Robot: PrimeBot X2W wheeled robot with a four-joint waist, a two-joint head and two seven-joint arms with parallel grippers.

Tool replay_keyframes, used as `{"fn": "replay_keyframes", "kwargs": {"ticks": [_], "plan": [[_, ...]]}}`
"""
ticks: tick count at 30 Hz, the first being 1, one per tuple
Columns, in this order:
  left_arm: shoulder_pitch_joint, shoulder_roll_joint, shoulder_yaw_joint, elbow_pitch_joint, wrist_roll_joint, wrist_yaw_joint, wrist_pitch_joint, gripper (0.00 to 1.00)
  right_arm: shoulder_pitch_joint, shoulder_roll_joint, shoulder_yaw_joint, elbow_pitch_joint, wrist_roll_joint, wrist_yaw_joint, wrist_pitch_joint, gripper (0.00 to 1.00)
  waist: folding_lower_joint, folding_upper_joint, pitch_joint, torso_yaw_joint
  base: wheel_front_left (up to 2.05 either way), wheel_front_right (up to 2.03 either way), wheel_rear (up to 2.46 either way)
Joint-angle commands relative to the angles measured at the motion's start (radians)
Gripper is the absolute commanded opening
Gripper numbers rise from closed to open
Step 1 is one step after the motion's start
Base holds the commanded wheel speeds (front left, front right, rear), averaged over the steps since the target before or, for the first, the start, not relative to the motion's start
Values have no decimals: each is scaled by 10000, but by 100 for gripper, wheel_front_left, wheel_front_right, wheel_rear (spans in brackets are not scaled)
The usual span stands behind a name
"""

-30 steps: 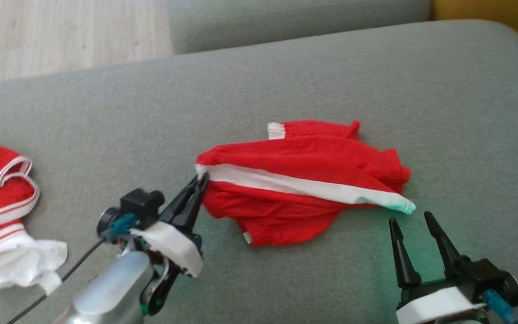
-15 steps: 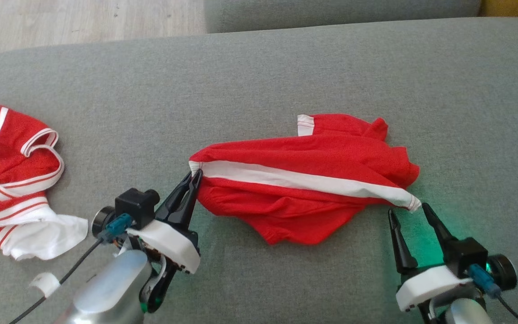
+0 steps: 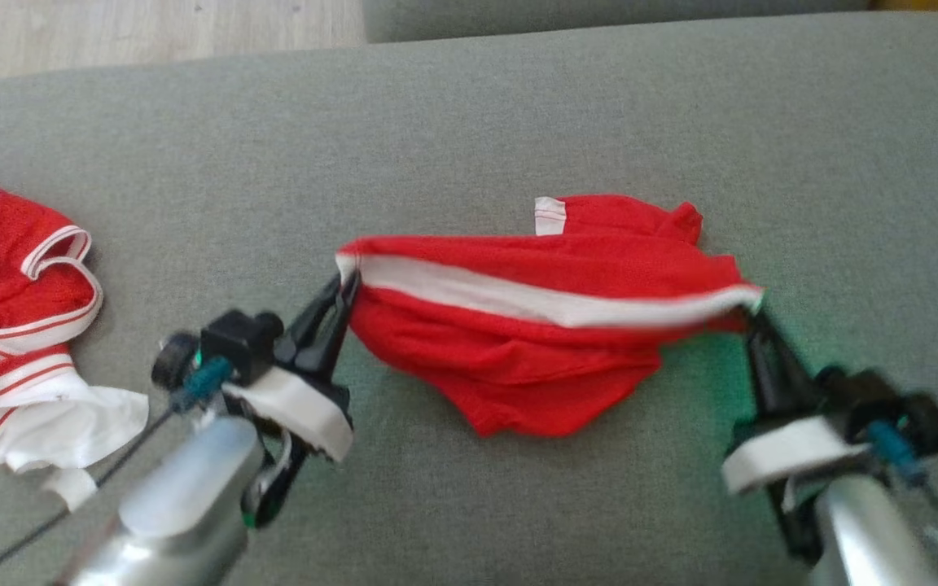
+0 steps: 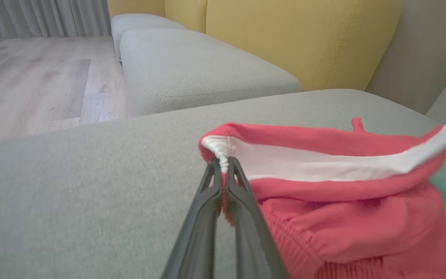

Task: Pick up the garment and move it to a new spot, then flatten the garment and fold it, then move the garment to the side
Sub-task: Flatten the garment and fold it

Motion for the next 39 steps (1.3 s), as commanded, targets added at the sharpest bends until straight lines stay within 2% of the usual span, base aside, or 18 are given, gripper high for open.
{"fn": "replay_keyframes", "kwargs": {"ticks": [1, 5, 9, 16, 21, 25, 27, 31, 35, 39], "plan": [[-904, 415, 530, -360, 257, 79, -128, 0, -656, -52, -16, -659, -5, 75, -109, 0, 1, 0, 127, -76, 0, 0, 0], [-2433, 764, 711, -629, 926, 38, -106, 0, -2189, -52, -612, -1547, -96, 75, -109, 0, 1, 0, 609, -250, 0, 0, 0], [-4820, 782, 805, -527, 1578, -270, 195, 0, -4704, -120, -960, -1779, -771, 75, -109, 0, 1, 0, 1458, -353, 0, 0, 0], [-8739, 420, 1403, 451, 2504, -458, -38, 0, -9176, -1328, -774, -1360, -1125, 75, -109, 0, 1, 0, 2837, -625, 0, 0, 0], [-9481, 197, 1908, 447, 2931, -547, -128, 0, -10453, -1803, -800, -1450, -1110, 75, -109, 0, 1, 0, 3254, -802, 0, 0, 0], [-8891, 157, 2278, 14, 3068, -688, -131, 0, -10239, -2009, -739, -1558, -1035, 75, -109, 0, 1, 0, 3400, -836, 0, 0, 0], [-8092, 105, 2411, -251, 3101, -805, -132, 0, -9621, -2024, -614, -1493, -871, 75, -109, 0, 1, 0, 3384, -834, 0, 0, 0], [-6060, -119, 2481, -447, 2840, -1018, -133, 0, -7807, -2217, -436, -1380, -863, 75, -109, 0, 1, 0, 3168, -758, 0, 0, 0], [-3861, -337, 2278, -619, 2507, -1115, -134, 0, -5561, -2150, -482, -1380, -587, 75, -109, 0, 1, 0, 2582, -628, 0, 0, 0], [-1762, -467, 1217, -716, 2200, -1133, -134, 0, -3196, -2324, -188, -1458, 188, 75, -109, 0, 1, 0, 1805, -391, 0, 0, 0]]}}
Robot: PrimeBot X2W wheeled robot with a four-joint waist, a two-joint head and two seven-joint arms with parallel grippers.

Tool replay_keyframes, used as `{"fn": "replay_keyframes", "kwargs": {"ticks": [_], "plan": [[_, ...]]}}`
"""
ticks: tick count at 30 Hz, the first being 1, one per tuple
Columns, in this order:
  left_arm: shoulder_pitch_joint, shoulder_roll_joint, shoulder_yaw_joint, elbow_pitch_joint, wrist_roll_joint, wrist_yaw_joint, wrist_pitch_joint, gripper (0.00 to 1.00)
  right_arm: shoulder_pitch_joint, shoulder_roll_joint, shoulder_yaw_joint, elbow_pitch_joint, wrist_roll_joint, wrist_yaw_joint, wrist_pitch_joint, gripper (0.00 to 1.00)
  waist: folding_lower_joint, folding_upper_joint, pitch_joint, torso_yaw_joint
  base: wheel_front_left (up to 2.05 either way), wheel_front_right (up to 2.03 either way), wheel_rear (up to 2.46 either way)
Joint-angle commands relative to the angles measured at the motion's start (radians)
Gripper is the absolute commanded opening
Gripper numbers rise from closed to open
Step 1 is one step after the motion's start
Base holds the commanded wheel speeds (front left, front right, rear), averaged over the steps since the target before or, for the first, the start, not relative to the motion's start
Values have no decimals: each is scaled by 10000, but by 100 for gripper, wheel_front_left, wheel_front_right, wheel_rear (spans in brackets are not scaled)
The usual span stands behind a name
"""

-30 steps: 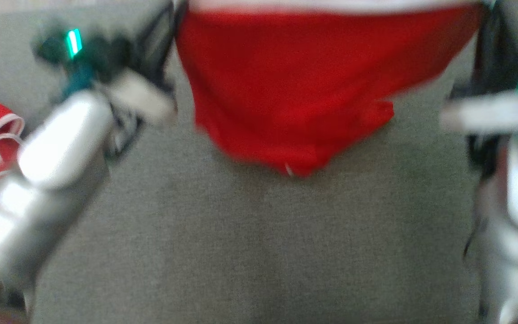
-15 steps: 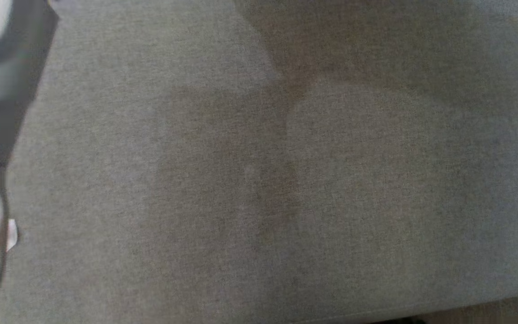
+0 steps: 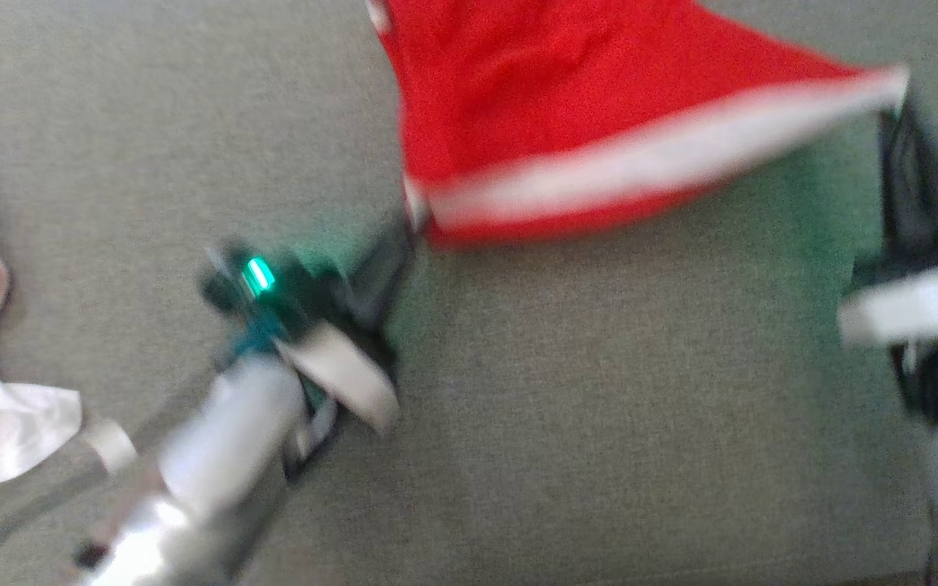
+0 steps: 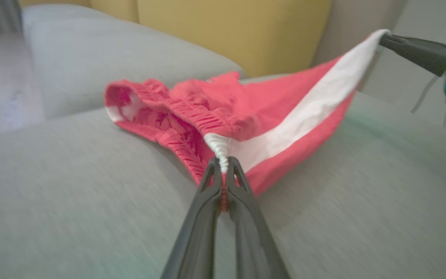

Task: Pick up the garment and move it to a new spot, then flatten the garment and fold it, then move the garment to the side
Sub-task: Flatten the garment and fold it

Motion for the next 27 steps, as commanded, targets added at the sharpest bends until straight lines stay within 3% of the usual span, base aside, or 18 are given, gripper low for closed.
{"fn": "replay_keyframes", "kwargs": {"ticks": [1, 6, 10, 18, 23, 27], "plan": [[278, 191, -127, -263, -121, -47, -42, 0, 702, -279, 207, -440, 216, 75, -17, 0, 2, 0, -692, 273, 0, 0, 0], [1713, 375, -1241, 61, -261, -49, -43, 0, 2956, -567, 399, -899, 679, 75, 34, 0, 2, 0, -1645, 263, 0, 0, 0], [2708, 545, -1106, 158, -427, -50, -43, 0, 4515, -717, 412, -1620, 978, 75, 498, 0, 2, 0, -2293, 172, 0, 0, 0], [4942, 1352, -763, -1261, -854, 322, -13, 0, 7791, -1064, -496, -4080, 1564, 75, 1669, 0, 2, 0, -3017, 207, 0, 0, 0], [5480, 1770, -603, -3103, -1342, 572, 535, 0, 8308, -1051, -1063, -5464, 1391, 75, 2366, 0, 2, 0, -3005, 284, 0, 0, 0], [5120, 1494, -536, -4025, -1667, 585, 954, 0, 7646, -1001, -1301, -5787, 856, 75, 3095, 0, 2, 0, -2735, 533, 0, 0, 0]]}}
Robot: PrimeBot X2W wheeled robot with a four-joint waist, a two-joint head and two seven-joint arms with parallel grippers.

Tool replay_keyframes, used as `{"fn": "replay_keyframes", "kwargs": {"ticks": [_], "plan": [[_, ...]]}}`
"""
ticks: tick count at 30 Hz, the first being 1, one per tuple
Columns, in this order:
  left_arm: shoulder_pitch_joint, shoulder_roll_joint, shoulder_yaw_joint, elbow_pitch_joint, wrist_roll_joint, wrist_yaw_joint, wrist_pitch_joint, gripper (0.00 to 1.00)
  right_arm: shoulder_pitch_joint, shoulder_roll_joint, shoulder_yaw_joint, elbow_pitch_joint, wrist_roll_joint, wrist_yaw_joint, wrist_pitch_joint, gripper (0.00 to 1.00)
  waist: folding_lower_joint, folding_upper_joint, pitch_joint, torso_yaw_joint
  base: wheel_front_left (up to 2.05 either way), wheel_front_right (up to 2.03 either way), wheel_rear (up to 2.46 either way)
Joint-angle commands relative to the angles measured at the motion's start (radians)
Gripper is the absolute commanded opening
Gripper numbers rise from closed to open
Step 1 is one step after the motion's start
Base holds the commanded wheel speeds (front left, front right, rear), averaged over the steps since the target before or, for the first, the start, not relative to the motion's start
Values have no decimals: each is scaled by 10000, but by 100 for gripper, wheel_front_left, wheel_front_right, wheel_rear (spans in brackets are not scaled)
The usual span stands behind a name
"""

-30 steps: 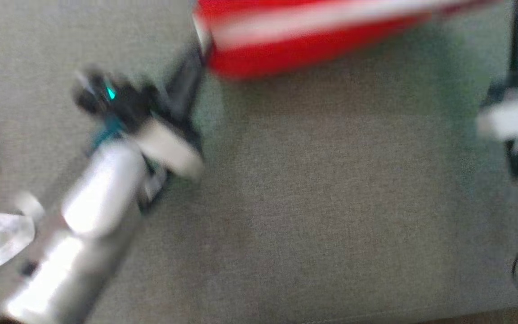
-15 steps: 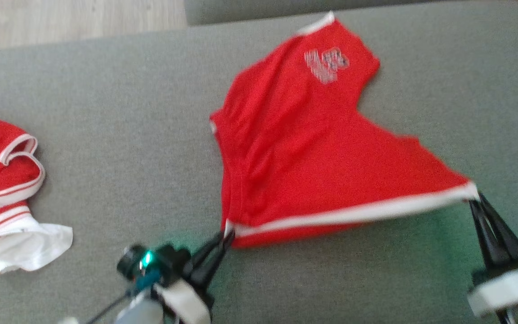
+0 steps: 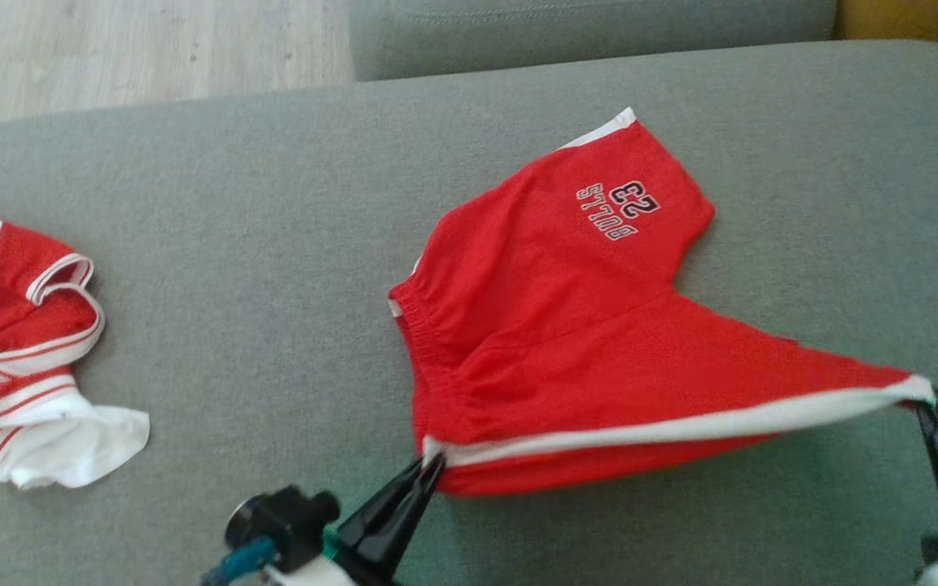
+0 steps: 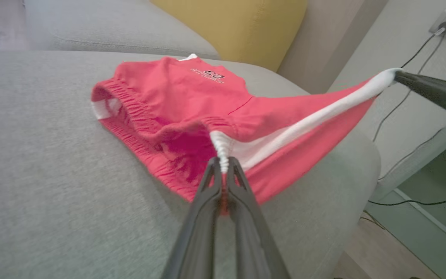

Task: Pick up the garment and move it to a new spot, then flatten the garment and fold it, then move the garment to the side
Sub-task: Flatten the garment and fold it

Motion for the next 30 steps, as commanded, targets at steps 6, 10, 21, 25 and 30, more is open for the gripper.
{"fn": "replay_keyframes", "kwargs": {"ticks": [6, 10, 21, 25, 30], "plan": [[-1374, -861, 583, -260, -987, -215, 365, 0, -2384, -793, 384, 664, 87, 65, 562, 0, 1, -1, 697, 450, 0, 0, 0], [-2028, -1479, 1039, 187, -1974, -322, 584, 0, -3947, -1098, 762, 1674, 267, 65, 700, 0, 1, -1, 1274, 705, 0, 0, 0], [-3057, -2365, 1848, 1322, -2522, -225, -99, 0, -7766, -1641, 2396, 4726, 921, 65, 293, 0, 1, -1, 2129, 1432, 0, 0, 0], [-3647, -2628, 1889, 1864, -2470, -295, -241, 0, -8833, -1883, 3004, 5581, 940, 65, 411, 0, 1, -1, 2352, 1692, 0, 0, 0], [-4305, -2854, 1880, 2614, -2506, -426, -380, 0, -9980, -2053, 3830, 6552, 993, 65, 446, 0, 1, -1, 2602, 1870, 0, 0, 0]]}}
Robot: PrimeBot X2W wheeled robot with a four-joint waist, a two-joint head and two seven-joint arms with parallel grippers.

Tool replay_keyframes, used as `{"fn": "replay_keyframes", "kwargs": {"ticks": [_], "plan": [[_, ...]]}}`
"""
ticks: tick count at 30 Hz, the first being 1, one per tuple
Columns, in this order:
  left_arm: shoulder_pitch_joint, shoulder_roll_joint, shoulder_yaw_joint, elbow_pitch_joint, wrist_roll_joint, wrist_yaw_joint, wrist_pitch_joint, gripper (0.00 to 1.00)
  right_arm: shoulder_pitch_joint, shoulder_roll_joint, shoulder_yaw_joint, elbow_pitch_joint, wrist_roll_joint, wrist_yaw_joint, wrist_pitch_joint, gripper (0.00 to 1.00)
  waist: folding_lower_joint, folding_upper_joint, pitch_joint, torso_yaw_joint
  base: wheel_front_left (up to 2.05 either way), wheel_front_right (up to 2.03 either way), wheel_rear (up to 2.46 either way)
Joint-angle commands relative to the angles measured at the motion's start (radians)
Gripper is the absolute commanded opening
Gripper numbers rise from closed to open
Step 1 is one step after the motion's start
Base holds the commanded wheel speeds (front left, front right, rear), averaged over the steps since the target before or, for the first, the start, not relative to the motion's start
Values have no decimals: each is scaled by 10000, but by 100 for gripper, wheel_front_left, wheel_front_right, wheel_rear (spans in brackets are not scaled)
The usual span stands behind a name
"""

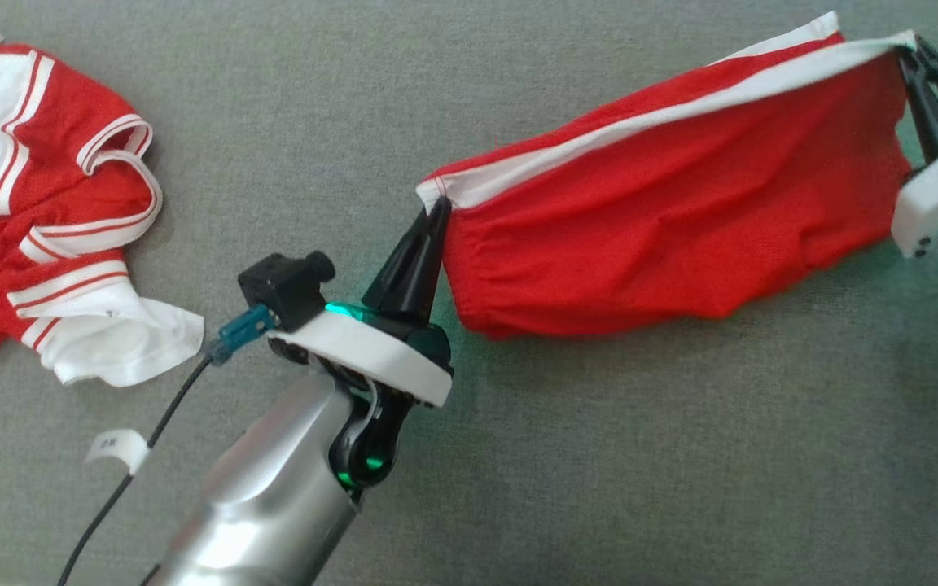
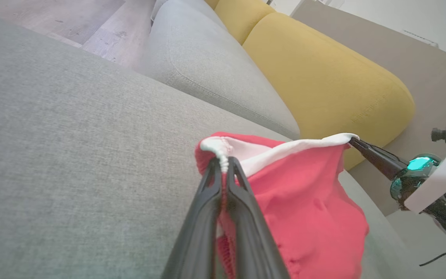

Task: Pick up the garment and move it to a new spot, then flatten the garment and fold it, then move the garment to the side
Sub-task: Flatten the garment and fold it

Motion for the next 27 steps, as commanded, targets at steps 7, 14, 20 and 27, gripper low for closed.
{"fn": "replay_keyframes", "kwargs": {"ticks": [7, 14, 20, 27], "plan": [[-729, -74, 180, 529, -88, -183, -322, 84, -1197, -149, 798, 1057, 209, 65, -522, 100, -2, 0, 278, 49, 0, 0, 0], [-483, -226, 412, 950, 603, -98, -709, 100, -756, 375, 202, 1939, 110, 65, -1555, 100, -2, 0, 7, 3, 0, 0, 0], [630, -401, 1521, -158, 2404, 609, -735, 100, 372, 827, -612, 1937, 579, 65, -1619, 100, -2, 0, -237, -65, 0, 0, 0], [2553, -603, 3009, -2625, 5155, 2055, -737, 100, 790, 1378, -1823, 2120, 1524, 65, -1230, 100, -2, 0, -274, 358, 0, 0, 0]]}}
